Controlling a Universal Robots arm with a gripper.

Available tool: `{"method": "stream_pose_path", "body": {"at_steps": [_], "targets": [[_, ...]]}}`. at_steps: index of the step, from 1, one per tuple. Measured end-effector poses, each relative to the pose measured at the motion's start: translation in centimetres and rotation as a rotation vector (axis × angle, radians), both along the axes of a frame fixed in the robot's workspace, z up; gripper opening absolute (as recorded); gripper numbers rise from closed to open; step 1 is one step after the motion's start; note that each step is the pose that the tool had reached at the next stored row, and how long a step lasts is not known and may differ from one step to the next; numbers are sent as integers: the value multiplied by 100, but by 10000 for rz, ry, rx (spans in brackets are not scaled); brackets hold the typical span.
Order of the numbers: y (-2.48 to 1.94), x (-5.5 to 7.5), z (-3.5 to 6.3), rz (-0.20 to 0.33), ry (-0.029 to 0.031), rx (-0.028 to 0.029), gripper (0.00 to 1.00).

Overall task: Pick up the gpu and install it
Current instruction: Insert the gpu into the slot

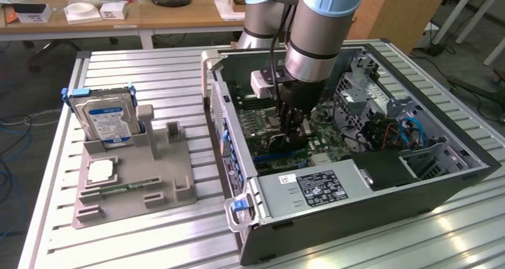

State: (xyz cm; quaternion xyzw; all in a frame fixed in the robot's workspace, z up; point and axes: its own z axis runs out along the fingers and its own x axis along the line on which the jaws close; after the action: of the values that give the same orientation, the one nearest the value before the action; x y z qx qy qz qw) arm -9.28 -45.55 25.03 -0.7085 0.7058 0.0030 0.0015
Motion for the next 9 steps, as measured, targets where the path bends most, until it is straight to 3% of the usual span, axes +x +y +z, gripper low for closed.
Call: {"method": "stream_pose_path", "body": {"at_steps": [9], "targets": [[0,-1,3,1,-1,2,26]]}}
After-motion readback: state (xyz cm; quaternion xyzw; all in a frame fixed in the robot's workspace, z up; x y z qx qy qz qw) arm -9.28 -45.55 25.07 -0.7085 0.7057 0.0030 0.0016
